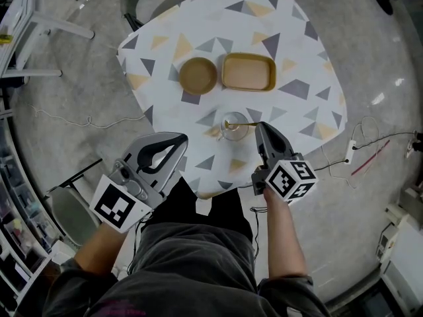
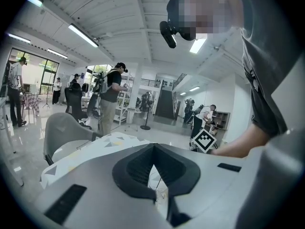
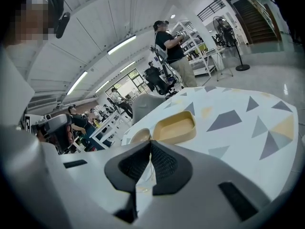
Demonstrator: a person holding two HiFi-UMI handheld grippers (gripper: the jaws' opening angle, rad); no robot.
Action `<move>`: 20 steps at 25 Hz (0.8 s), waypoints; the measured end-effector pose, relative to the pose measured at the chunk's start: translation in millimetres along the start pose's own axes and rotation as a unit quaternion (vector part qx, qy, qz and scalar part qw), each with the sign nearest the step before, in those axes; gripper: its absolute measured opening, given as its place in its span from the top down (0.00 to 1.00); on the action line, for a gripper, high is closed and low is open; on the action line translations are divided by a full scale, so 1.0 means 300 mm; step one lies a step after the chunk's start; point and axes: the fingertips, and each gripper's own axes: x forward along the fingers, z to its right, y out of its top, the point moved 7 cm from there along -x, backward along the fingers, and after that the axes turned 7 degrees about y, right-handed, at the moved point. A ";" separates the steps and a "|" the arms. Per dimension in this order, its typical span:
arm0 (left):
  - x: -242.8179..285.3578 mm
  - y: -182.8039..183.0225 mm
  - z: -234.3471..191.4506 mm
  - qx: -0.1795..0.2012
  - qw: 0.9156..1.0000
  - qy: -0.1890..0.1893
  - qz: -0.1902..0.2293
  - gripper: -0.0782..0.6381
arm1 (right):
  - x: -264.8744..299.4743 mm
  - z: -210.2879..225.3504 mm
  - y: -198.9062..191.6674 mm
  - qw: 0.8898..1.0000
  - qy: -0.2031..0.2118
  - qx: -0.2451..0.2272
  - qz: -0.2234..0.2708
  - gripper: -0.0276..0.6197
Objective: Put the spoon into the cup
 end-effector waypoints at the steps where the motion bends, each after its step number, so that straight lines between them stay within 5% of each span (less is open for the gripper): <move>1: 0.002 0.003 0.000 0.000 1.000 0.000 0.001 0.87 | 0.001 0.001 0.002 1.000 -0.002 0.000 -0.002 0.92; 20: 0.010 0.049 0.006 0.001 1.000 0.001 0.008 0.87 | -0.004 0.008 0.012 1.000 -0.009 0.012 -0.017 0.90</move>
